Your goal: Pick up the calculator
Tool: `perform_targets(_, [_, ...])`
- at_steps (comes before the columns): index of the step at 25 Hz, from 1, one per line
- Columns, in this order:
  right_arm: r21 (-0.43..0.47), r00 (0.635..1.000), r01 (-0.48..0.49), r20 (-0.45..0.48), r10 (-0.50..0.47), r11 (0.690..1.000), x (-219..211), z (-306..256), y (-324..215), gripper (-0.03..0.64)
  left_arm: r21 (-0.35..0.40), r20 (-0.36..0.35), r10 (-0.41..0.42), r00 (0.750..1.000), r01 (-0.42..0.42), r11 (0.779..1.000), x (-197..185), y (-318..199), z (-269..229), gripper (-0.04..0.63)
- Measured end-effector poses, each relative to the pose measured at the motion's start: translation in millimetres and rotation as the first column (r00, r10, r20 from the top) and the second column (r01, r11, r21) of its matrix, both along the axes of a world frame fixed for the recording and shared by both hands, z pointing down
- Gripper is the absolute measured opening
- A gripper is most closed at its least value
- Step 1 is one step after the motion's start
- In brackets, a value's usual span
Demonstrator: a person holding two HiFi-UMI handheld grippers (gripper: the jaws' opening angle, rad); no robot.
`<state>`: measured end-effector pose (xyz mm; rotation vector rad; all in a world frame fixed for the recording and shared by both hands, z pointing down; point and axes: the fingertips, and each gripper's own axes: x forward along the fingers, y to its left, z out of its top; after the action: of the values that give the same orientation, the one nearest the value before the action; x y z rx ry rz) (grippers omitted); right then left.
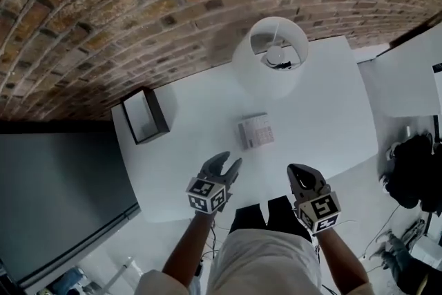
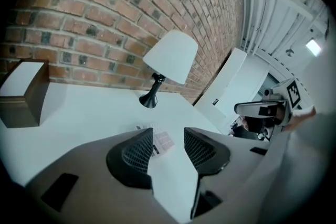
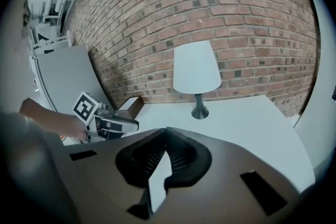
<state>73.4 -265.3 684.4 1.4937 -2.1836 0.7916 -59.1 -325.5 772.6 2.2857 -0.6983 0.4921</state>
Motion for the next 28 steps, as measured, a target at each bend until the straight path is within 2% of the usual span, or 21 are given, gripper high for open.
perform_targets(3, [0.005, 1.0, 0.006, 0.0, -0.006, 1.0, 1, 16, -12, 0.011, -0.036, 0.018, -0.006, 1.0, 0.006, 0.999, 7, -11, 30, 0.206])
perform_targets(7, [-0.039, 1.0, 0.024, -0.003, -0.024, 0.999, 2, 36, -25, 0.011, -0.103, 0.043, -0.028, 0.999, 0.032, 0.994, 15, -22, 67, 0.221])
perform_targets(9, [-0.061, 1.0, 0.025, 0.016, -0.024, 0.998, 0, 42, -28, 0.011, -0.146, 0.054, -0.046, 0.998, 0.053, 0.988, 17, -25, 84, 0.23])
perform_targets(11, [-0.045, 0.999, 0.018, 0.039, -0.016, 0.999, -3, 47, -32, 0.011, -0.185, 0.06, -0.058, 0.997, 0.068, 0.98, 21, -27, 96, 0.23])
perform_targets(16, [-0.056, 0.998, -0.012, 0.06, 0.016, 0.998, -3, 57, -42, 0.011, -0.249, 0.069, -0.054, 0.996, 0.069, 0.966, 33, -35, 120, 0.247])
perform_targets(21, [-0.084, 0.998, -0.013, 0.064, 0.018, 0.996, -3, 66, -40, 0.011, -0.332, 0.072, -0.061, 0.996, 0.081, 0.94, 42, -36, 139, 0.268])
perform_targets(25, [-0.09, 0.998, -0.01, 0.065, 0.016, 0.996, -4, 69, -42, 0.011, -0.382, 0.033, -0.071, 0.997, 0.078, 0.921, 51, -39, 145, 0.264])
perform_targets(28, [-0.092, 0.998, -0.011, 0.065, 0.017, 0.996, -5, 71, -44, 0.011, -0.44, 0.001, -0.072, 0.997, 0.065, 0.895, 56, -38, 151, 0.258])
